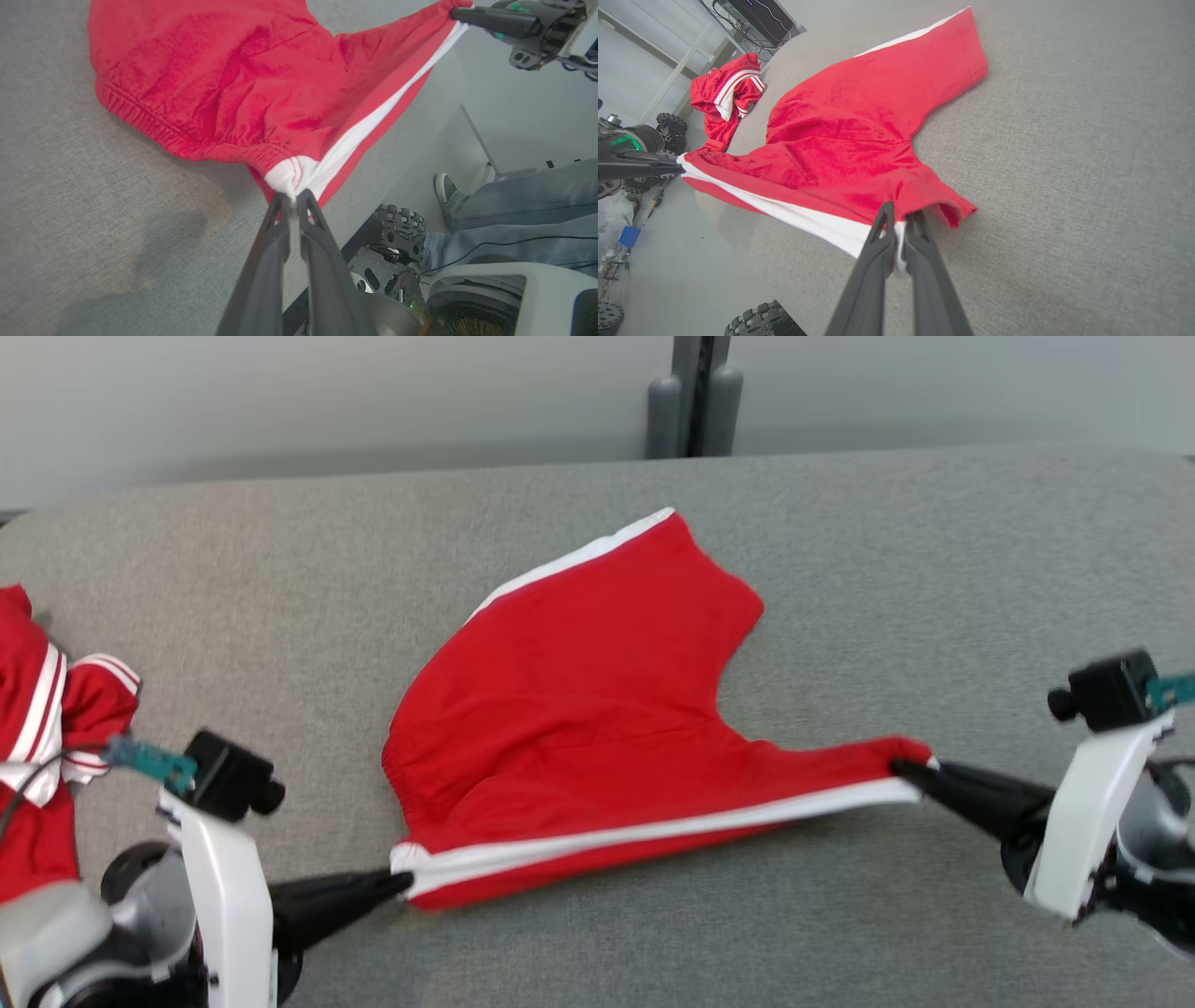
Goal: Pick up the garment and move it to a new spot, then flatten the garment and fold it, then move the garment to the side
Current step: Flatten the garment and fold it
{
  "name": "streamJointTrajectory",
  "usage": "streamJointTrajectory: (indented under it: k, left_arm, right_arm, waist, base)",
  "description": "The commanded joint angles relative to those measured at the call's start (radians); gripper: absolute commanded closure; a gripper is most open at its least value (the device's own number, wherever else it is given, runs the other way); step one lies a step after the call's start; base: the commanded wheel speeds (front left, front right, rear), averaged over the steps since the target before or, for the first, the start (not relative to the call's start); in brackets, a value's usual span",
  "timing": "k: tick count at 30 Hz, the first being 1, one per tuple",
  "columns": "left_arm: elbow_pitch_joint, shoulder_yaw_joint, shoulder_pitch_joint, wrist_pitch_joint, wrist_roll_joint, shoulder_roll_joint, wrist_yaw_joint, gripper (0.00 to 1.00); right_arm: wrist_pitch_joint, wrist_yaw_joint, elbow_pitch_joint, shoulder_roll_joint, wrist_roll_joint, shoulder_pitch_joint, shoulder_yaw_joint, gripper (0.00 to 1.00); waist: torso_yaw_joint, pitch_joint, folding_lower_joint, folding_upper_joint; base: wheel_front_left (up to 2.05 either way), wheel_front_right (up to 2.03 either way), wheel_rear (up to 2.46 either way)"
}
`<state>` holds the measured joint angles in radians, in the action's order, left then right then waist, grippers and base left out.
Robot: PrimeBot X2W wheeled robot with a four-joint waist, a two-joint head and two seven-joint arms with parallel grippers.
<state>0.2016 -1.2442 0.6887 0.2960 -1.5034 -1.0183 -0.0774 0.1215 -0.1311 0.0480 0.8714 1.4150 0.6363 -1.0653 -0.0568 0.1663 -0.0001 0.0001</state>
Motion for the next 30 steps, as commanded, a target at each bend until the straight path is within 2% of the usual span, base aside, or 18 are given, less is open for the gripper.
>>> streamJointTrajectory:
  k: [1, 9, 13, 14, 17, 26, 30]
  left_arm:
    - [-0.027, 0.014, 0.028, 0.026, -0.036, 0.009, -0.014, 1.0]
    - [-0.216, 0.075, 0.186, 0.231, -0.206, 0.089, -0.049, 1.0]
    - [-0.298, 0.097, 0.259, 0.299, -0.231, 0.135, -0.052, 1.0]
    - [-0.298, 0.097, 0.259, 0.299, -0.231, 0.135, -0.052, 1.0]
    - [-0.347, 0.127, 0.32, 0.33, -0.243, 0.184, -0.055, 1.0]
    - [-0.4, 0.166, 0.425, 0.383, -0.211, 0.267, -0.054, 1.0]
    - [-0.421, 0.181, 0.448, 0.397, -0.2, 0.29, -0.054, 1.0]
  right_arm:
    - [0.036, 0.0, 0.019, -0.002, -0.012, 0.033, 0.021, 1.0]
    - [0.268, 0.0, 0.103, -0.074, -0.038, 0.213, 0.106, 1.0]
    - [0.364, 0.0, 0.183, -0.14, -0.077, 0.313, 0.141, 1.0]
    - [0.364, 0.0, 0.183, -0.14, -0.077, 0.313, 0.141, 1.0]
    - [0.434, 0.0, 0.271, -0.208, -0.122, 0.397, 0.171, 1.0]
    - [0.482, 0.0, 0.424, -0.321, -0.279, 0.569, 0.21, 1.0]
    - [0.51, 0.0, 0.502, -0.378, -0.307, 0.63, 0.222, 1.0]
  waist:
    - [0.022, 0.033, 0.0001, -0.0001]
    - [0.068, 0.117, 0.0001, -0.0001]
    - [0.085, 0.152, 0.0001, -0.0001]
    - [0.085, 0.152, 0.0001, -0.0001]
    - [0.106, 0.187, 0.0001, -0.0001]
    - [0.154, 0.279, 0.0001, -0.0001]
    - [0.168, 0.31, 0.0001, -0.0001]
  base:
    - [0.0, 0.0, 0.0]
    - [0.0, 0.0, 0.0]
    - [0.0, 0.0, 0.0]
    - [0.0, 0.0, 0.0]
    - [0.0, 0.0, 0.0]
    - [0.0, 0.0, 0.0]
    - [0.0, 0.0, 0.0]
